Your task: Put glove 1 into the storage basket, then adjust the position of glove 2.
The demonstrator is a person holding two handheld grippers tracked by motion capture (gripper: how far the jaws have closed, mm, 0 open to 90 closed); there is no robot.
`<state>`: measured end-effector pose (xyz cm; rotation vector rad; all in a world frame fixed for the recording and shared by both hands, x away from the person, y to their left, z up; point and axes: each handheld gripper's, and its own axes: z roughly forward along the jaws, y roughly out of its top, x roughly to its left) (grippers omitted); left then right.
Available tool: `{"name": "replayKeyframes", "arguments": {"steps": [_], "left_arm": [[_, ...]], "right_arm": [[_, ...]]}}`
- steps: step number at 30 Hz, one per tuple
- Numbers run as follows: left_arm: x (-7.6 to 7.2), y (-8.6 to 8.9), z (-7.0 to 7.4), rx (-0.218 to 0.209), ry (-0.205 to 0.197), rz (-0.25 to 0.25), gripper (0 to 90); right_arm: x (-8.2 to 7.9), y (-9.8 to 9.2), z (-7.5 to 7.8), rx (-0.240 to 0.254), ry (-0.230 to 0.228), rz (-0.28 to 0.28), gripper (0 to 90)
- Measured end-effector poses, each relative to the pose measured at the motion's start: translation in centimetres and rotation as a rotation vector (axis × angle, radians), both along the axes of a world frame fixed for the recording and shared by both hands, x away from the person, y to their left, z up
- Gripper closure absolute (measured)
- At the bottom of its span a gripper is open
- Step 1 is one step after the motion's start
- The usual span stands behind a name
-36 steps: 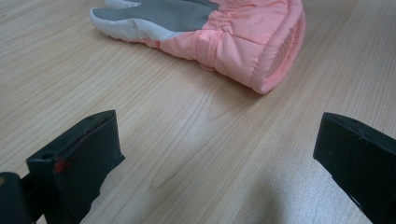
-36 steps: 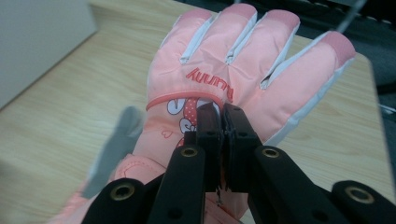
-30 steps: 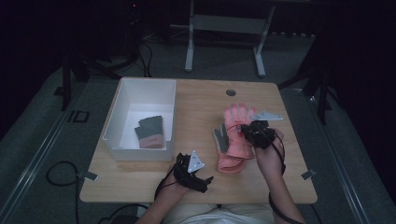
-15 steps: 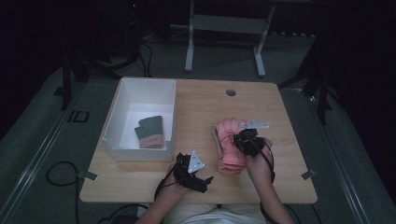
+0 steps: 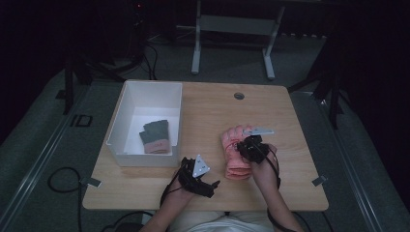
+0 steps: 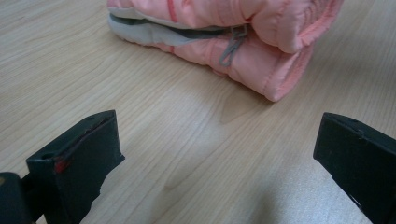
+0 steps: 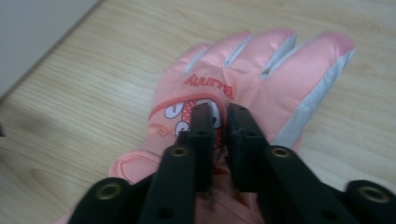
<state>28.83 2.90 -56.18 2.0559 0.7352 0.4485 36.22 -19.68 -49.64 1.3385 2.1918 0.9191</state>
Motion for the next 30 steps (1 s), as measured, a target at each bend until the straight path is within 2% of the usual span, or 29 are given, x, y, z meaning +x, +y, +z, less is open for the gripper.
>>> {"name": "replayKeyframes", "arguments": {"steps": [1,2,4,6,8,11,13,15,18,20,22,23,24,27,30], "left_arm": [[0.0,0.0,0.0,0.0,0.0,0.0,0.5],[0.1,0.1,0.1,-0.019,-0.006,-0.007,0.5],[0.2,0.2,0.1,-0.027,-0.004,-0.021,0.5],[0.3,0.3,0.1,-0.048,0.001,-0.043,0.5],[0.4,0.3,0.3,-0.054,-0.01,-0.069,0.5],[0.3,0.1,0.5,-0.062,-0.022,-0.101,0.5],[0.3,-0.2,0.7,-0.042,-0.01,-0.129,1.1],[0.1,-0.4,1.0,-0.036,-0.02,-0.141,1.1],[-0.2,-0.6,1.7,-0.031,-0.04,-0.156,1.1],[-0.1,-0.8,2.2,-0.025,-0.032,-0.16,1.1],[-0.4,-0.9,2.8,-0.061,-0.074,-0.168,2.4],[-0.4,-0.9,3.2,-0.075,-0.078,-0.178,4.1],[-0.3,-1.1,3.5,-0.08,-0.085,-0.194,4.1],[0.1,-1.9,4.2,-0.061,-0.083,-0.242,3.1],[0.7,-2.8,4.6,-0.056,-0.062,-0.295,3.4]], "right_arm": [[0.0,0.0,0.0,0.0,0.0,0.0,74.9],[-0.1,-0.2,0.4,0.013,-0.004,0.015,70.6],[-0.3,-1.0,1.5,0.048,-0.029,0.056,55.1],[-0.4,-1.9,2.3,0.076,-0.055,0.064,46.2],[-0.4,-3.0,3.0,0.117,-0.078,0.077,33.5],[-0.4,-4.8,3.7,0.158,-0.082,0.103,21.3],[-0.5,-5.9,4.2,0.207,-0.099,0.092,20.2],[-0.5,-6.9,4.6,0.232,-0.109,0.09,17.2],[-0.3,-7.9,5.1,0.223,-0.155,0.112,13.9],[-0.2,-8.2,5.5,0.218,-0.181,0.13,13.9],[-0.1,-8.6,5.7,0.21,-0.214,0.152,13.7],[0.0,-8.8,5.8,0.213,-0.23,0.155,13.5],[0.0,-8.9,5.9,0.223,-0.233,0.16,13.3],[0.2,-9.3,5.9,0.249,-0.182,0.167,13.7],[0.2,-9.7,6.2,0.309,-0.135,0.166,13.9]]}}
